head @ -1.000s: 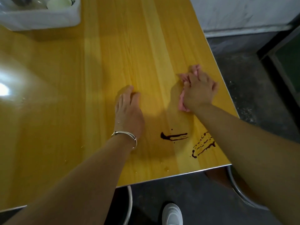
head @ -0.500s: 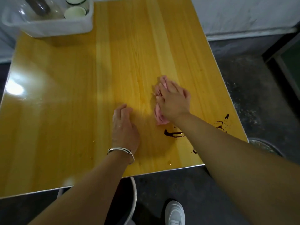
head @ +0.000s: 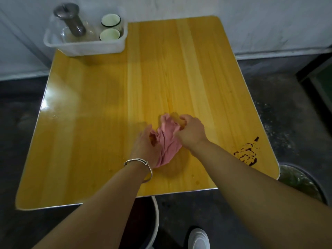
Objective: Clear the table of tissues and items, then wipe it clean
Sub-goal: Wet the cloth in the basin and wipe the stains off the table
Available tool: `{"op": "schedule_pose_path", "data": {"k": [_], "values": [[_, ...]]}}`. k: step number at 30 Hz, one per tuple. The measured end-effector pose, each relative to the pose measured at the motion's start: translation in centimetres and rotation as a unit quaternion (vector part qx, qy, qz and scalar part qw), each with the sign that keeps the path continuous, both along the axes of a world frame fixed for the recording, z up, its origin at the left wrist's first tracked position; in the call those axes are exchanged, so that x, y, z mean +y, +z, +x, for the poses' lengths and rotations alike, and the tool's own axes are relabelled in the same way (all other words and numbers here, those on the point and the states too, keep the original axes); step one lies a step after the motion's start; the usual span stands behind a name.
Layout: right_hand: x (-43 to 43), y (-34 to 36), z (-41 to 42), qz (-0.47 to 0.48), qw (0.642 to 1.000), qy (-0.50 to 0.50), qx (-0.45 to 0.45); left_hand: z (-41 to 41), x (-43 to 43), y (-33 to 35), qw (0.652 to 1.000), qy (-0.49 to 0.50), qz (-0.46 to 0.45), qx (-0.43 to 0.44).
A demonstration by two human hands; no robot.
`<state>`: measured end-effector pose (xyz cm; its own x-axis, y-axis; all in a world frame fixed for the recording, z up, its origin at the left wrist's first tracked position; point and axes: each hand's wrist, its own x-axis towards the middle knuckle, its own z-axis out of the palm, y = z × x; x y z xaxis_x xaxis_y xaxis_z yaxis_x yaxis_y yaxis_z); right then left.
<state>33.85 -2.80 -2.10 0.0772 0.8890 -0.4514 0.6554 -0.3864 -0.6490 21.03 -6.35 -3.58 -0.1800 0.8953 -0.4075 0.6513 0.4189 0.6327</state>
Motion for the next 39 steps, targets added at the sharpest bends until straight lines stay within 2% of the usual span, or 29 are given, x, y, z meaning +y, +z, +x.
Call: {"op": "schedule_pose_path", "data": {"k": [3,8,12,15,19,22,24,27,31,34,37,39], "values": [[-0.3,0.3,-0.4,-0.072,0.995,-0.042,0.061,0.0,0.0,0.3,1.0,0.015,-0.013,-0.008],[-1.0,1.1,-0.3,-0.04,0.979,-0.051,0.194,-0.3,0.0,1.8,0.999,-0.034,0.009,0.038],[-0.8,2.7,0.3,-0.026,0.945,-0.042,0.322,0.4,1.0,3.4,0.99,-0.03,0.014,-0.139],[-0.5,3.8,0.8,-0.018,0.932,-0.039,0.36,0.1,1.9,4.3,0.992,-0.018,0.015,-0.128],[0.1,5.1,1.8,-0.012,0.934,-0.036,0.354,0.0,2.5,6.0,0.989,-0.04,0.111,-0.085],[0.8,6.3,2.9,-0.056,0.949,0.059,0.305,0.0,2.9,7.6,0.983,-0.015,0.149,-0.108],[1.1,6.8,3.3,-0.084,0.961,0.131,0.23,-0.1,3.2,8.6,0.979,0.002,0.151,-0.133],[2.0,7.7,3.3,-0.024,0.983,0.146,0.107,-0.1,4.0,10.0,0.976,0.007,0.181,-0.118],[3.5,9.2,3.6,0.014,0.985,0.128,0.113,-0.1,5.1,11.9,0.974,0.008,0.21,-0.079],[4.3,10.0,4.2,0.047,0.977,0.207,-0.014,-0.3,5.7,12.8,0.973,0.016,0.221,-0.058],[5.2,10.9,5.1,0.076,0.985,0.152,0.013,-0.7,6.3,13.3,0.974,0.024,0.224,-0.036],[5.4,11.3,5.3,0.046,0.991,0.116,0.046,-0.9,6.4,13.3,0.977,0.013,0.212,-0.021]]}}
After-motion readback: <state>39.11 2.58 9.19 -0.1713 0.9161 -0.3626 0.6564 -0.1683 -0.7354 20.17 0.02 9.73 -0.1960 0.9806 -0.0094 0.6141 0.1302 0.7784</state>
